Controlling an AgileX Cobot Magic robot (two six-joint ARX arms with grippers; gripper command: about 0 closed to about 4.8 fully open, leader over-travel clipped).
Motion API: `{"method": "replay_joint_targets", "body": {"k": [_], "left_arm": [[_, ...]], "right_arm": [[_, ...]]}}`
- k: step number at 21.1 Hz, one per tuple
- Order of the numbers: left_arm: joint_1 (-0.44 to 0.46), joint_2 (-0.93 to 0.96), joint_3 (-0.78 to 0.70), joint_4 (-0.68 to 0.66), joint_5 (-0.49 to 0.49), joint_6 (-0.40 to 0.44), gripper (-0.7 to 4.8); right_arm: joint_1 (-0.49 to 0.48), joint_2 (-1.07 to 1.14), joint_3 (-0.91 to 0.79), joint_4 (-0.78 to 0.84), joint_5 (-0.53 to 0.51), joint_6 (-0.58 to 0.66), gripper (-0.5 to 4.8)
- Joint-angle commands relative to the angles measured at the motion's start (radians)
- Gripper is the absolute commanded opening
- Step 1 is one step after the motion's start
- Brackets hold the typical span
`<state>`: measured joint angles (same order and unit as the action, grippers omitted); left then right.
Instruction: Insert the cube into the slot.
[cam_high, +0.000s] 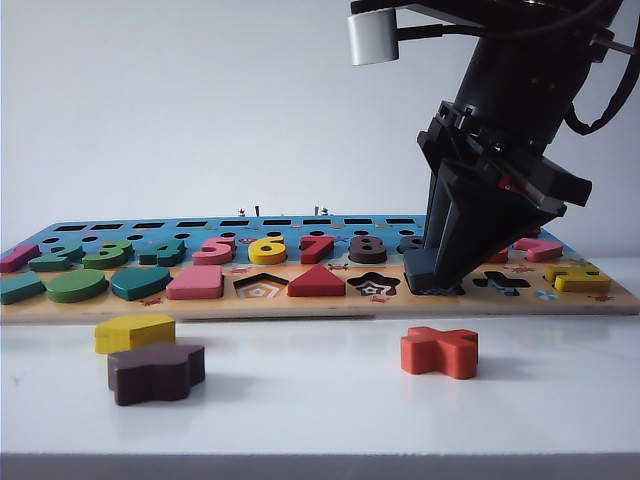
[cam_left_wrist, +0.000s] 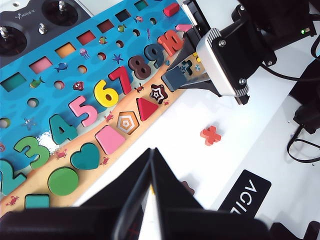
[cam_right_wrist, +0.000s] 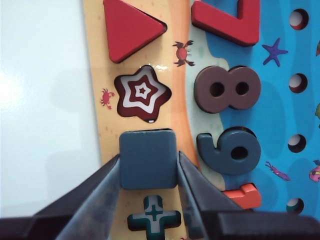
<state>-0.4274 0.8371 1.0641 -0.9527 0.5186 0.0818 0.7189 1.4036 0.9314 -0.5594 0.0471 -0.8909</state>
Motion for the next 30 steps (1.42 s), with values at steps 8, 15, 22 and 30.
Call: {"method": "replay_joint_targets", "body": {"k": [8,15,22,30], "left_arm": [[0.0,0.0,0.005,0.017,0.007,0.004,0.17],[0.0,0.0,0.005,0.018,0.007,0.004,0.17],[0.0,-0.001,0.005,0.017,0.007,0.004,0.17],[0.0,0.0,0.005,0.018,0.007,0.004,0.17]], "right_arm": [[0.002,-0.001,0.003,0.004,0.003,-0.005,0.26],[0.002,0.0,0.003,-0.002,0.003,-0.005,0.26],[0.002,0.0,0.003,-0.002,0.007,-0.028,0.18],[0.002,0.0,0.003,-0.002,0.007,-0.03,0.18]]}}
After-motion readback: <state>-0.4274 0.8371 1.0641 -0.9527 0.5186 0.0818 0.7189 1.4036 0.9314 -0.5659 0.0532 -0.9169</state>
